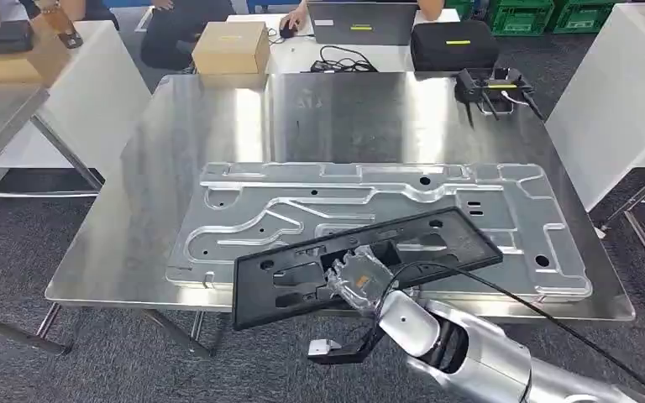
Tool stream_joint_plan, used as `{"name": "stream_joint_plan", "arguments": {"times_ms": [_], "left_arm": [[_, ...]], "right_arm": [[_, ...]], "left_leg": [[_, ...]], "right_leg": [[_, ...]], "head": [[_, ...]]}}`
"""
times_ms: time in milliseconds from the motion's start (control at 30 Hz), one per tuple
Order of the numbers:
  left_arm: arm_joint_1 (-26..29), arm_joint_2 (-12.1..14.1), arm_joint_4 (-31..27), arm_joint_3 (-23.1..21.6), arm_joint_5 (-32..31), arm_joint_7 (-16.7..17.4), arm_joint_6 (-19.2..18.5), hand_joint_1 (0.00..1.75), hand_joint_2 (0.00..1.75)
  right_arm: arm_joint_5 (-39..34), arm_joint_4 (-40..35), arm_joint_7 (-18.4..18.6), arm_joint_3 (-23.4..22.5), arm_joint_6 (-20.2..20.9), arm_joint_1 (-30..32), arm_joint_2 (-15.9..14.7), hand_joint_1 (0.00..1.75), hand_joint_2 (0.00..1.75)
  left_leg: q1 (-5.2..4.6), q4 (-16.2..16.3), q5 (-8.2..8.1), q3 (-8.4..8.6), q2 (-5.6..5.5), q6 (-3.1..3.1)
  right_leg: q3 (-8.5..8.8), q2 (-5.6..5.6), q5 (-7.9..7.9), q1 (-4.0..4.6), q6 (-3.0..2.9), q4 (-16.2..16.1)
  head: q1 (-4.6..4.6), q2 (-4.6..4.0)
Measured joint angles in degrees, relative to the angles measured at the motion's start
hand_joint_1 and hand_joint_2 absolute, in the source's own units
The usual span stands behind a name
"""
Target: Take the parts from the cabinet and place them on the table.
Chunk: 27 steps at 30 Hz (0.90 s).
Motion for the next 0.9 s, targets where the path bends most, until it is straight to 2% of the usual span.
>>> {"name": "stream_joint_plan", "arguments": {"times_ms": [33, 67, 100, 133, 167, 200, 233, 267, 300, 367, 400, 433, 467, 500, 533, 567, 600, 633, 700, 733, 767, 800, 867, 900], "left_arm": [[-0.3, 0.0, 0.0, 0.1, 0.1, 0.0, 0.0, 0.0, 1.75], [-0.5, 0.0, 0.0, 0.2, 0.1, 0.0, 0.0, 0.0, 1.75], [-0.6, 0.0, 0.0, 0.2, 0.1, 0.0, 0.0, 0.0, 1.75], [-0.6, 0.0, 0.0, 0.2, 0.1, 0.1, 0.0, 0.0, 1.75], [-0.4, 0.0, 0.0, 0.2, 0.1, 0.1, 0.0, 0.0, 1.75], [-0.2, 0.0, 0.0, 0.2, 0.0, 0.2, 0.0, 0.0, 1.75], [0.0, 0.0, 0.0, 0.2, 0.0, 0.2, 0.0, 0.0, 1.75], [0.1, 0.1, 0.0, 0.2, 0.0, 0.2, 0.0, 0.0, 1.75], [0.2, 0.1, 0.0, 0.2, 0.0, 0.2, 0.0, 0.0, 1.75], [0.2, 0.1, 0.0, 0.2, 0.0, 0.1, 0.0, 0.0, 1.75], [0.1, 0.1, 0.0, 0.2, -0.1, 0.0, 0.0, 0.0, 1.75], [0.3, 0.0, 0.0, 0.2, -0.1, 0.0, 0.0, 0.0, 1.75], [0.2, 0.0, 0.0, 0.2, -0.1, 0.0, 0.0, 0.0, 1.75], [0.2, 0.0, 0.0, 0.2, -0.1, 0.0, 0.0, 0.0, 1.75], [0.2, 0.0, 0.0, 0.2, -0.2, 0.0, 0.0, 0.0, 1.75], [0.3, 0.0, 0.0, 0.2, -0.2, 0.0, 0.0, 0.0, 1.75], [0.3, 0.0, 0.0, 0.2, -0.2, 0.2, 0.0, 0.0, 1.75], [0.3, 0.0, 0.0, 0.2, -0.2, 0.4, 0.0, 0.0, 1.75], [0.2, 0.0, 0.0, 0.2, -0.2, 0.7, 0.0, 0.0, 1.75], [0.2, 0.0, 0.0, 0.2, -0.2, 0.7, -0.2, 0.0, 1.75], [0.1, 0.1, 0.0, 0.2, -0.2, 0.8, -0.2, 0.0, 1.75], [0.1, 0.1, 0.0, 0.2, -0.2, 0.9, -0.2, 0.0, 1.75], [0.2, 0.2, 0.0, 0.3, -0.2, 1.2, -0.3, 0.0, 1.75], [0.1, 0.2, 0.0, 0.2, -0.4, 1.4, -0.3, 0.0, 1.75]], "right_arm": [[0.5, -0.4, 0.5, -0.1, 0.0, -0.4, -0.1, 1.75, 1.75], [0.9, -0.7, 0.9, -0.1, -0.2, -0.6, -0.2, 1.75, 1.75], [1.5, -1.2, 1.6, -0.2, -0.5, -0.7, -0.2, 1.75, 1.75], [1.9, -1.7, 2.1, -0.5, -0.7, -1.0, -0.3, 1.75, 1.75], [2.2, -2.4, 2.6, -1.0, -1.0, -1.6, -0.3, 1.75, 1.75], [2.2, -3.1, 2.8, -1.6, -1.1, -2.5, -0.3, 1.75, 1.75], [2.2, -3.7, 3.0, -2.2, -1.1, -3.3, -0.4, 1.75, 1.75], [2.2, -4.3, 3.2, -2.8, -1.0, -4.2, -0.6, 1.75, 1.75], [2.2, -4.9, 3.2, -3.3, -0.9, -4.9, -0.9, 1.75, 1.75], [2.0, -5.7, 3.2, -3.8, -0.4, -5.4, -1.2, 1.75, 1.75], [1.9, -6.2, 3.2, -4.0, -0.3, -5.5, -1.2, 1.75, 1.75], [1.9, -6.5, 3.1, -4.2, -0.2, -5.5, -1.5, 1.75, 1.75], [1.9, -6.8, 3.0, -4.2, -0.1, -5.6, -1.5, 1.75, 1.75], [1.8, -7.3, 2.9, -4.2, -0.1, -5.6, -1.7, 1.75, 1.75], [1.7, -7.4, 2.7, -4.1, 0.0, -5.2, -1.8, 1.75, 1.75], [1.6, -7.4, 2.6, -4.0, 0.1, -4.6, -1.9, 1.75, 1.75], [1.6, -7.4, 2.4, -3.8, 0.1, -3.9, -2.0, 1.75, 1.75], [1.6, -7.4, 2.2, -3.7, 0.1, -3.3, -2.1, 1.75, 1.75], [1.5, -7.4, 2.2, -3.3, 0.0, -2.8, -2.1, 1.75, 1.75], [1.5, -7.4, 2.0, -3.2, 0.0, -2.6, -2.1, 1.75, 1.75], [1.4, -7.4, 2.0, -3.1, -0.1, -2.6, -2.1, 1.75, 1.75], [1.3, -7.5, 1.9, -3.1, -0.2, -2.4, -2.1, 1.75, 1.75], [1.0, -7.5, 1.9, -3.0, -0.3, -2.0, -2.1, 1.75, 1.75], [0.9, -7.5, 1.8, -2.9, -0.4, -2.0, -2.1, 1.75, 1.75]], "left_leg": [[0.24, 4.9, -1.59, -2.54, 0.14, -0.27], [0.42, 7.8, -1.97, -4.15, 0.16, -0.41], [0.56, 7.6, -0.98, -4.34, 0.18, -0.43], [0.57, 4.8, 1.11, -3.22, 0.22, -0.32], [0.52, -0.2, 4.09, -0.94, 0.28, -0.02], [0.38, -5.9, 7.12, 1.4, 0.51, 0.55], [0.0, -10.0, 8.05, 3.02, 1.17, 1.28], [-0.4, -10.3, 7.49, 3.42, 1.29, 1.48], [-0.62, -11.2, 7.08, 3.58, 1.21, 1.86], [-0.72, -11.5, 7.05, 3.65, 0.93, 1.97], [-0.4, -12.6, 7.44, 4.39, 0.87, 2.11], [-0.15, -13.3, 7.71, 5.11, 0.78, 2.13], [-0.06, -13.4, 7.69, 5.25, 0.79, 2.31], [-0.11, -13.4, 7.66, 5.36, 0.76, 2.55], [-0.21, -13.4, 7.57, 5.39, 0.72, 2.68], [-0.26, -13.4, 7.51, 5.39, 0.65, 2.78], [-0.26, -13.4, 7.46, 5.47, 0.47, 2.79], [-0.21, -13.3, 7.34, 5.6, 0.31, 2.77], [0.01, -12.9, 6.83, 5.92, -0.03, 2.32], [-0.12, -12.3, 6.33, 5.8, -0.1, 1.89], [-0.6, -11.4, 5.72, 5.26, -0.15, 1.44], [-0.54, -11.4, 5.66, 5.2, -0.25, 1.46], [-0.42, -11.6, 5.68, 5.25, -0.27, 1.39], [-0.26, -11.4, 5.47, 5.15, -0.26, 1.24]], "right_leg": [[0.09, -0.24, -0.11, 0.01, -0.06, 0.0], [0.23, -0.38, -0.24, 0.0, -0.03, 0.0], [0.52, -0.48, -0.42, 0.01, 0.0, 0.0], [0.84, -0.55, -0.61, 0.03, 0.09, 0.0], [1.26, -0.56, -0.8, 0.08, 0.24, 0.0], [1.63, -0.58, -1.0, 0.11, 0.34, 0.0], [1.79, -0.65, -1.1, 0.0, 0.46, -0.2], [1.64, -0.68, -1.07, 0.38, 0.7, -0.3], [1.35, -0.76, -1.0, 0.15, 1.08, -0.3], [1.51, -1.2, -0.79, 0.11, 1.65, -0.8], [1.83, -1.21, -1.03, 0.4, 2.14, -1.0], [1.67, -1.1, -1.75, 0.14, 2.21, 0.2], [0.55, -1.0, -3.11, 0.33, 2.14, 2.6], [-2.16, -0.88, -5.62, 0.41, 2.15, 7.9], [-4.69, -0.75, -7.42, 0.44, 2.24, 12.6], [-6.98, -0.62, -8.43, 0.45, 2.35, 16.5], [-8.07, -0.61, -7.93, 0.44, 2.41, 17.7], [-7.65, -0.61, -6.18, 0.38, 2.49, 15.9], [-3.37, -0.62, -0.38, 0.07, 2.74, 6.0], [-1.17, -0.58, 1.64, -0.16, 3.01, 1.2], [-0.71, -0.21, 0.78, -0.03, 2.62, 0.1], [-0.97, -0.23, 0.84, -0.12, 2.1, 0.2], [-1.03, -0.23, 0.67, 0.27, 1.51, 0.3], [-1.0, -0.33, 0.81, -0.03, 1.09, 0.2]], "head": [[0.0, 0.0], [0.0, 0.0], [0.0, 0.0], [0.0, 0.0], [0.0, 0.0], [0.0, 0.0], [0.02, -0.02], [0.02, -0.02], [0.02, 0.0], [0.04, 0.0], [0.07, 0.0], [0.04, 0.0], [0.09, 0.0], [0.09, 0.0], [0.07, 0.0], [0.09, 0.0], [0.07, 0.0], [0.09, 0.0], [0.09, 0.0], [0.09, 0.0], [0.09, 0.0], [0.09, 0.0], [0.07, 0.0], [0.07, 0.0]]}}
